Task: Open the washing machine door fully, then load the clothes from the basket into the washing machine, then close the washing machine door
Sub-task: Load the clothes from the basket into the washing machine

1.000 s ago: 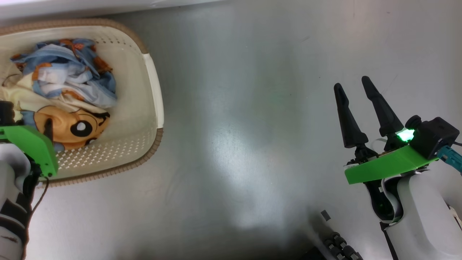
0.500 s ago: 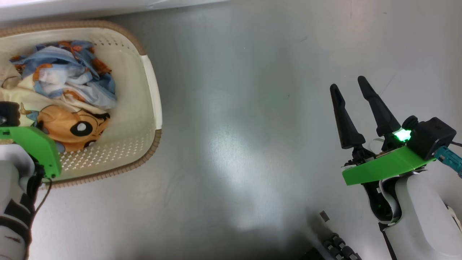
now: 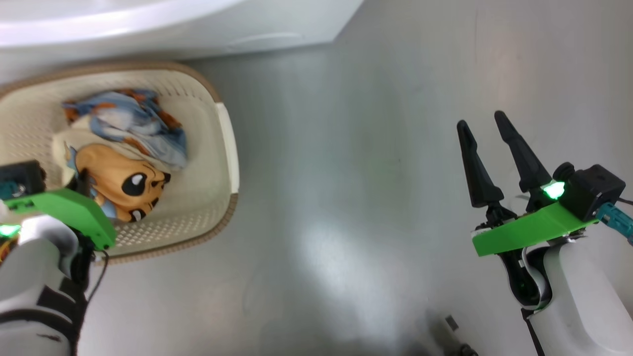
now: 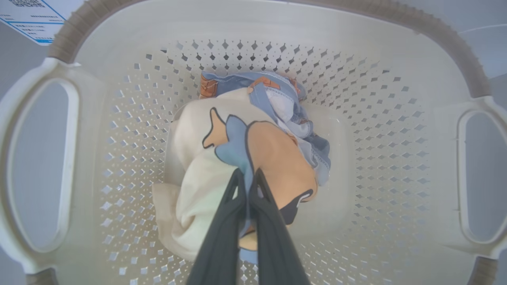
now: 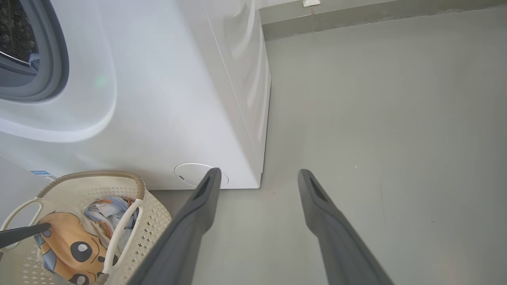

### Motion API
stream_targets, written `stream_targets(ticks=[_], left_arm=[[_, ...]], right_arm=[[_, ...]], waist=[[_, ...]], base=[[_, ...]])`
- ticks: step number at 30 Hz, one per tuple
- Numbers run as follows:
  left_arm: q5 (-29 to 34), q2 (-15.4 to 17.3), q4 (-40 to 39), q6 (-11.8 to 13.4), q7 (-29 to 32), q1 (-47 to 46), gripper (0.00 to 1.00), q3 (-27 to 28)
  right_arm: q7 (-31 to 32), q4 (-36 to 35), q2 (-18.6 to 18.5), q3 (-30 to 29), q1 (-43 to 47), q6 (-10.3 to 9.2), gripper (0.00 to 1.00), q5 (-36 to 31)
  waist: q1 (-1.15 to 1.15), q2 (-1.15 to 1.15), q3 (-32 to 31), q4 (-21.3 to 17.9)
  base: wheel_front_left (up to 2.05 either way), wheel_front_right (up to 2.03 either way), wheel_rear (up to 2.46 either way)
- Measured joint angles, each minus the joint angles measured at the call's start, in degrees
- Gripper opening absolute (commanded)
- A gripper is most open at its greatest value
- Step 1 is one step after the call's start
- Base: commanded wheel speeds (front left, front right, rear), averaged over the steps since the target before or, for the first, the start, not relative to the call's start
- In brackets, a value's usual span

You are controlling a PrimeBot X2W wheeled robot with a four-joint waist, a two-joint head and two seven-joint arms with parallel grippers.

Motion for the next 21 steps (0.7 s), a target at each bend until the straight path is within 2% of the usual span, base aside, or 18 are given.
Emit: stream_targets(ticks=[7, 15, 21], left_arm=[[-2.45, -1.82, -4.61, 0.0, -1.47, 5.29, 0.0, -0.19], [-2.79, -1.18, -15.52, -0.05, -1.48, 12.21, 0.0, 0.18], [-1.07, -0.47, -23.31, -0.05, -1.48, 17.98, 0.0, 2.81]], right_arm=[[0.0, 1.92, -0.14, -0.41, 2.47, 0.0, 1.0, 0.24], [0.0, 3.11, -0.78, -1.23, 5.82, 0.0, 1.0, 0.82], [0.0, 3.72, -1.31, -1.99, 8.79, 0.0, 1.0, 1.15]], waist=[[0.0, 0.0, -5.93, 1.27], [0.0, 0.0, -13.07, 2.62], [0.0, 0.0, -17.94, 3.26]], base=[[0.0, 0.0, 0.0], [0.0, 0.0, 0.0], [0.0, 0.0, 0.0]])
